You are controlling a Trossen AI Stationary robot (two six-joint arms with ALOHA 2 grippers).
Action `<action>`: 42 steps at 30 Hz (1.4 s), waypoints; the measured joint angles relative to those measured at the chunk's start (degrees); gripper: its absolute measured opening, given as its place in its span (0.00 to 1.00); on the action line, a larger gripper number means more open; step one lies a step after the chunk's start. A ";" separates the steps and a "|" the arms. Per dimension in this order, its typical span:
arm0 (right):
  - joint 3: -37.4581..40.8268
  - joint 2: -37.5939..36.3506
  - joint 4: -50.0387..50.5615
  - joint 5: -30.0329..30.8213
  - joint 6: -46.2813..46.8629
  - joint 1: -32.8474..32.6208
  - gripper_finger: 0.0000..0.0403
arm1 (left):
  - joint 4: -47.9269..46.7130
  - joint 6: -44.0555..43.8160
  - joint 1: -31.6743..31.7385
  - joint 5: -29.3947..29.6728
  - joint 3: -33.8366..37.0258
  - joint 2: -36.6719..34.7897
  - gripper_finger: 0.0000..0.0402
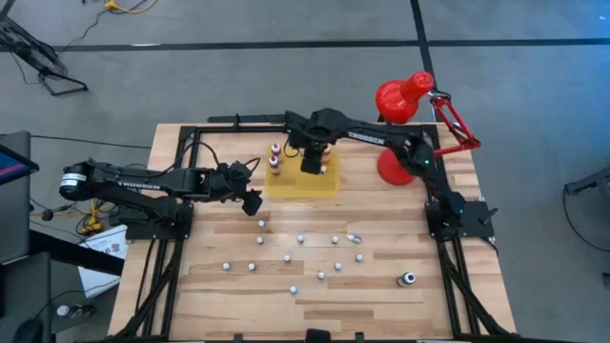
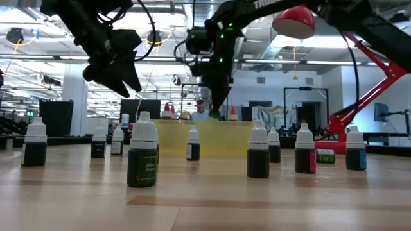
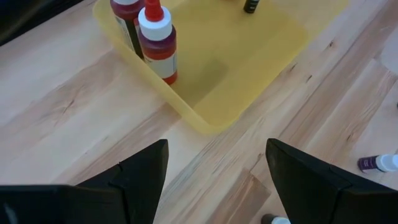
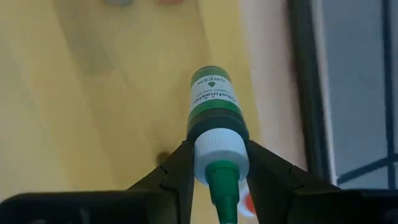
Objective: Pick & Place food coloring
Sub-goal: Put the large green food coloring in the bin
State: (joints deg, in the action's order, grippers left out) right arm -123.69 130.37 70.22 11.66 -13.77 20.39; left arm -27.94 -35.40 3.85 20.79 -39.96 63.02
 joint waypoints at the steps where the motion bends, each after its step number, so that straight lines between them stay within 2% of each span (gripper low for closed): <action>1: -0.86 0.92 0.30 0.85 -0.28 -0.01 0.28 | 0.06 -0.03 -0.06 -0.04 0.02 0.00 0.65; 9: -4.80 5.92 6.07 2.12 -1.82 0.02 0.28 | -0.04 -0.33 -0.10 -0.21 0.02 0.00 0.65; 32: -4.87 5.92 3.78 1.16 -7.88 0.39 0.28 | -0.04 -0.52 -0.10 -0.55 0.02 0.00 0.65; 38: -4.84 5.92 5.95 1.42 -14.61 0.34 0.28 | -0.04 -0.52 -0.10 -0.54 0.02 0.00 0.65; 42: -4.84 5.92 6.11 1.86 -15.20 0.34 0.28 | -0.05 -0.52 -0.10 -0.54 0.02 0.00 0.65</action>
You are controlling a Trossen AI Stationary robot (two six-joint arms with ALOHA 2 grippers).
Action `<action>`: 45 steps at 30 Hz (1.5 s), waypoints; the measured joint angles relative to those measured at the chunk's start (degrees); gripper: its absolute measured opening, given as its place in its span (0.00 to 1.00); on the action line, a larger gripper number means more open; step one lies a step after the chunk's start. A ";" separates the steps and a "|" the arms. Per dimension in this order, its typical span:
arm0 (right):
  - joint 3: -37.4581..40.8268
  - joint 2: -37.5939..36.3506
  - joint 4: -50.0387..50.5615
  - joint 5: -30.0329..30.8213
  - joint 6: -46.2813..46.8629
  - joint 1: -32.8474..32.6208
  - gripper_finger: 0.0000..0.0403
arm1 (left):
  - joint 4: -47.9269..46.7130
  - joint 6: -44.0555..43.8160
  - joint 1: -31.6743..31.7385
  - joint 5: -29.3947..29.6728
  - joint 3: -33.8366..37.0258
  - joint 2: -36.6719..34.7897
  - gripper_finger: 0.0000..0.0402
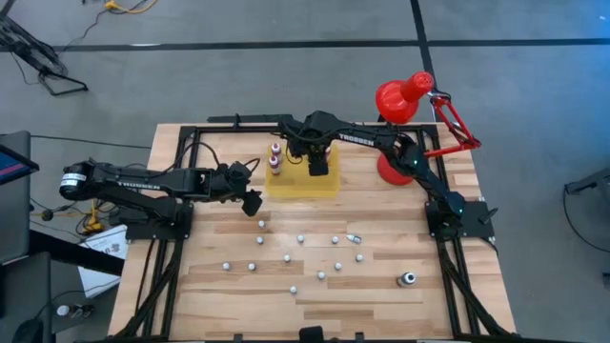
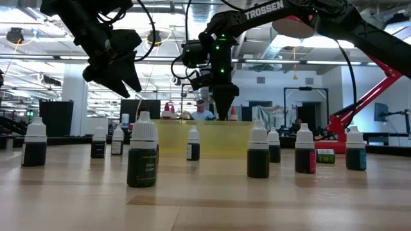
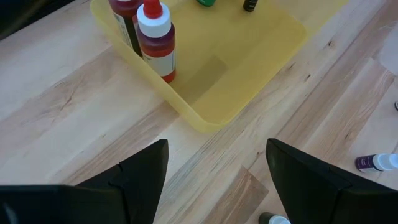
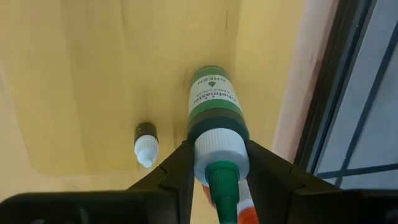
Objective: Pick & Place food coloring
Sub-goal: Put the large green food coloring in the bin, then put the large black food coloring in the bin
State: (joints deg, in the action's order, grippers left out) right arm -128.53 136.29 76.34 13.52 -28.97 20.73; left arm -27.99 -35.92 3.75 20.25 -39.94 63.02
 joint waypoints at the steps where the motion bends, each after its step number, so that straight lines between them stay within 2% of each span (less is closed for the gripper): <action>1: 0.00 0.00 -0.02 0.00 0.00 0.00 0.28 | 0.00 0.00 0.00 0.00 0.00 0.00 0.65; 8: 0.02 0.00 -0.61 -0.07 0.00 0.00 0.29 | 0.00 0.00 -0.02 0.00 0.00 0.00 0.65; 19: 0.02 -0.02 -3.63 -0.04 -0.02 0.00 0.48 | 0.00 0.02 0.00 0.00 0.00 0.00 0.65; 23: 0.02 -0.04 -3.87 0.24 -0.01 0.00 0.52 | 0.00 0.04 0.00 0.00 0.00 0.00 0.65; 26: 0.02 -0.30 -2.83 2.91 0.00 -0.14 0.53 | 0.00 0.04 0.00 0.00 0.00 0.00 0.65; 30: -2.92 -0.32 2.28 7.48 2.10 -0.57 0.53 | 0.00 0.04 0.00 0.00 0.00 0.00 0.65; 34: -6.36 -0.91 5.54 7.63 6.33 -1.06 0.51 | 0.00 0.02 -0.02 0.00 0.00 0.00 0.65; 38: -5.27 -6.13 8.44 7.63 10.30 -2.05 0.47 | 0.00 -0.08 0.00 0.01 0.00 0.00 0.65; 42: -5.16 -11.76 13.69 7.16 19.76 -3.84 0.43 | 0.02 -0.08 -0.01 0.02 0.00 0.00 0.65; 45: -5.18 -17.03 13.65 5.00 27.86 -5.71 0.39 | 0.00 -0.08 -0.02 0.02 0.00 0.00 0.65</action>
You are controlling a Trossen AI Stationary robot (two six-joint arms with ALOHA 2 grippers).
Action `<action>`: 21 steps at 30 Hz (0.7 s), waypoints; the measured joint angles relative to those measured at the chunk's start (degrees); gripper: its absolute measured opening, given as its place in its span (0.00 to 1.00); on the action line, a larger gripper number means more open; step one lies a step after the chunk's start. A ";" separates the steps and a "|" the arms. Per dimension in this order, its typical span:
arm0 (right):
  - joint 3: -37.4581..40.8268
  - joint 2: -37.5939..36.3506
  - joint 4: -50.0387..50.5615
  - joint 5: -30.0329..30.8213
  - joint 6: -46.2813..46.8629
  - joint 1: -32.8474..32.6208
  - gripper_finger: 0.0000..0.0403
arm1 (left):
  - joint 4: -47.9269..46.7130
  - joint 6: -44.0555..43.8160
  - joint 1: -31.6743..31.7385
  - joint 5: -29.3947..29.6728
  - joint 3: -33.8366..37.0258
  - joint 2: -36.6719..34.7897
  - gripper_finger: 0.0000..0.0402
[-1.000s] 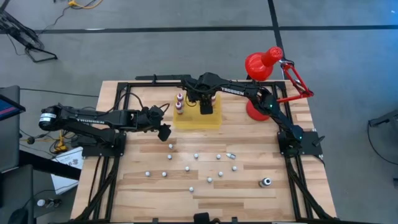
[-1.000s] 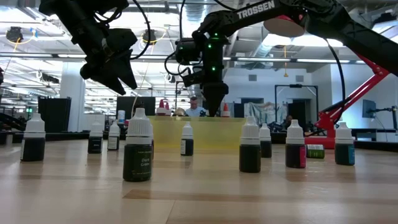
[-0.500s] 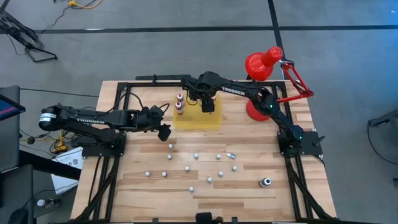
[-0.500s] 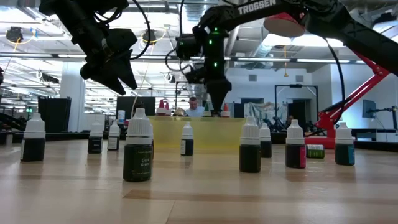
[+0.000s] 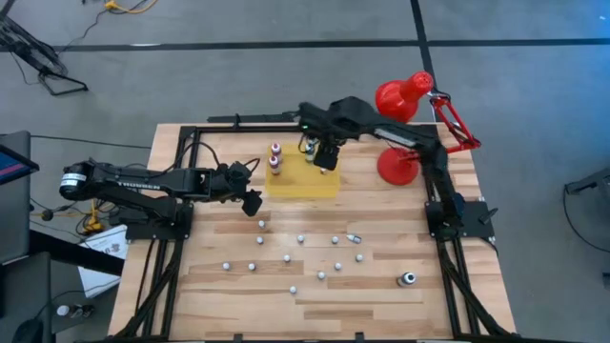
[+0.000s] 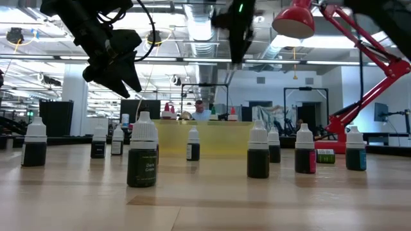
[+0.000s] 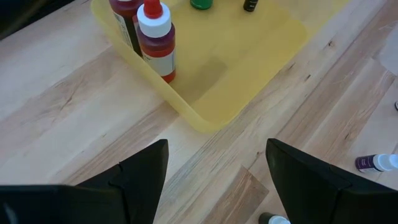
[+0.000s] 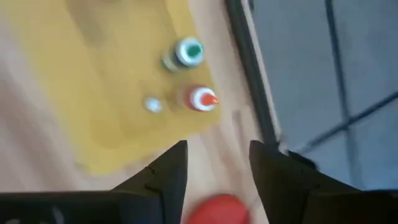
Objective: Pick & Place food coloring
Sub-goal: Put the large black food coloring in the bin
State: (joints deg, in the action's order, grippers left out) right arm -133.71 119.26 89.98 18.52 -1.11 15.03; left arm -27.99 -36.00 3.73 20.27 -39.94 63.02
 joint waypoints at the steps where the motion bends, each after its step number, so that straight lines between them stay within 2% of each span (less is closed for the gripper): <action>1: -0.01 -1.83 0.06 -1.72 2.05 -0.71 0.38 | 0.02 0.02 0.01 0.00 0.00 0.00 0.65; 6: -0.07 -9.27 0.03 -11.66 8.36 -5.81 0.34 | -0.16 -0.01 -0.02 -0.09 0.00 0.00 0.65; 9: -0.07 -13.03 0.01 -13.87 11.92 -10.69 0.32 | -0.48 0.04 -0.02 -0.11 0.00 0.00 0.65; 13: -0.07 -15.75 0.03 -12.16 16.41 -19.31 0.31 | -1.18 0.28 0.00 -0.11 0.00 0.00 0.65; 17: 0.37 -16.30 0.00 -6.61 19.16 -29.06 0.30 | -1.25 0.30 0.00 -0.13 0.00 -0.01 0.65; 21: 5.84 -17.92 -0.01 -3.28 19.15 -37.62 0.30 | -1.27 0.26 0.00 -0.15 0.00 0.00 0.65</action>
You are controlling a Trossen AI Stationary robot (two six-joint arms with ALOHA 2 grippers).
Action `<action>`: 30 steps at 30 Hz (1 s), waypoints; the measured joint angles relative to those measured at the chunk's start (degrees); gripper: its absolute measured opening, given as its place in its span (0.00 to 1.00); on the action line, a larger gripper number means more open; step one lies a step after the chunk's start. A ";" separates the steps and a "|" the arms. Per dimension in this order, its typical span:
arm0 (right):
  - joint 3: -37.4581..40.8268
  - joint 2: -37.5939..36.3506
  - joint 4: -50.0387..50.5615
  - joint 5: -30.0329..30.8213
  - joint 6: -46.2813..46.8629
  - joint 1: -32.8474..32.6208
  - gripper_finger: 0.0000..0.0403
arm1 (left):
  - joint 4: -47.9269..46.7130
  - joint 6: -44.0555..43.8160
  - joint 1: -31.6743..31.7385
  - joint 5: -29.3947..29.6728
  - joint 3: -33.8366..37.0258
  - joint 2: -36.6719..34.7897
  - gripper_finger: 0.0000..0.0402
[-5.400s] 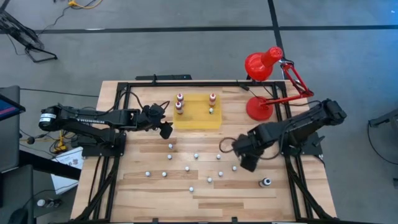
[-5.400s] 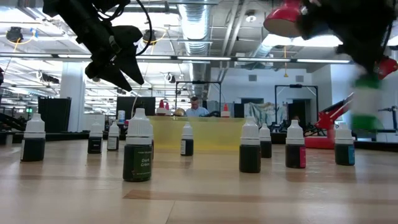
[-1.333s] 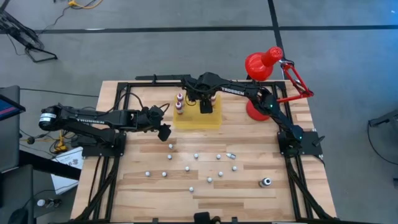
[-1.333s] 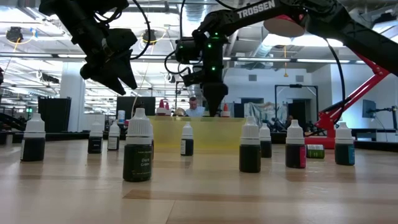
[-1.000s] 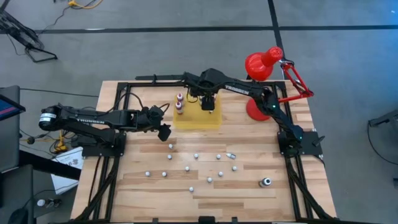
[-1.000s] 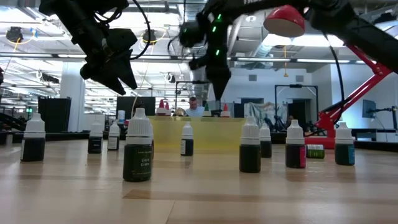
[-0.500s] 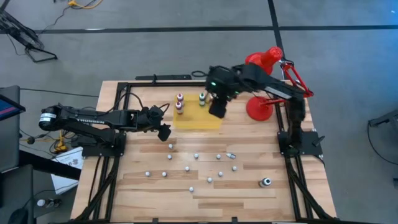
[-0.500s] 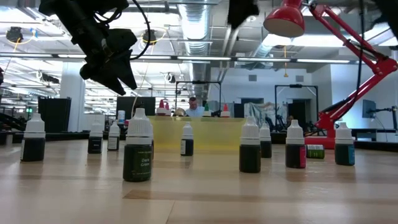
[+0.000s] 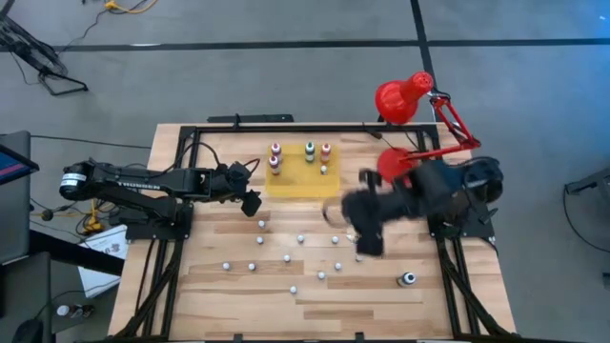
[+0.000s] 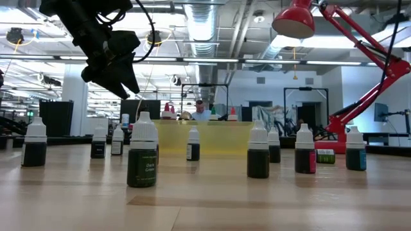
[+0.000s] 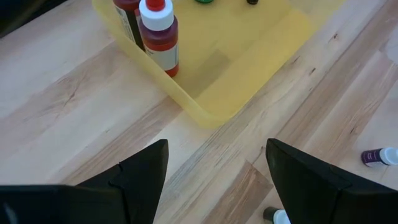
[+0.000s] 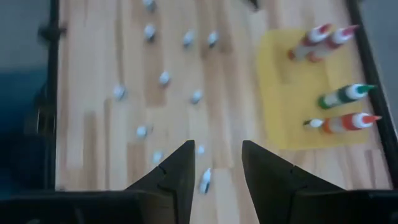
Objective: Pick & Place food coloring
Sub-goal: Put the large black food coloring in the bin
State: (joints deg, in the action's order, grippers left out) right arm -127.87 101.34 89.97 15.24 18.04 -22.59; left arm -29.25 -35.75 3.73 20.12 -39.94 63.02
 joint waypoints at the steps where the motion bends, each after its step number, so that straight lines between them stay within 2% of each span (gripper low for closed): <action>1: 2.65 -1.01 -0.20 0.15 0.02 -2.02 0.30 | 0.01 -0.18 0.00 0.00 0.00 0.00 0.65; 4: 12.24 -4.91 -0.03 2.42 2.43 -7.15 0.30 | 0.01 -0.95 0.00 -0.05 0.00 0.00 0.65; 7: 23.61 -10.33 0.00 3.15 9.91 -11.22 0.30 | 0.00 -1.40 0.00 -0.17 0.00 0.00 0.65; 13: 43.80 -20.29 -1.47 1.71 38.64 -17.80 0.29 | 0.01 -2.41 0.00 -0.15 0.00 0.00 0.65; 16: 50.90 -23.54 -4.58 -2.60 53.23 -19.62 0.29 | 0.03 -2.47 0.00 0.09 0.00 0.00 0.65; 19: 55.45 -25.03 -8.44 -7.37 62.66 -20.15 0.31 | 0.37 -2.52 0.00 0.13 -0.01 0.00 0.65; 24: 58.81 -23.89 -14.17 -11.42 63.28 -20.15 0.40 | 0.42 -2.51 0.00 1.18 0.00 0.00 0.65; 30: 58.81 -20.24 -15.21 -16.63 61.12 -18.53 0.55 | 0.44 -2.54 0.00 1.21 -0.01 0.00 0.65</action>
State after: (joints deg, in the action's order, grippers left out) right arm -69.06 81.10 74.77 -1.40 79.16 -41.12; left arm -28.82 -38.28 3.73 21.33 -39.95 63.02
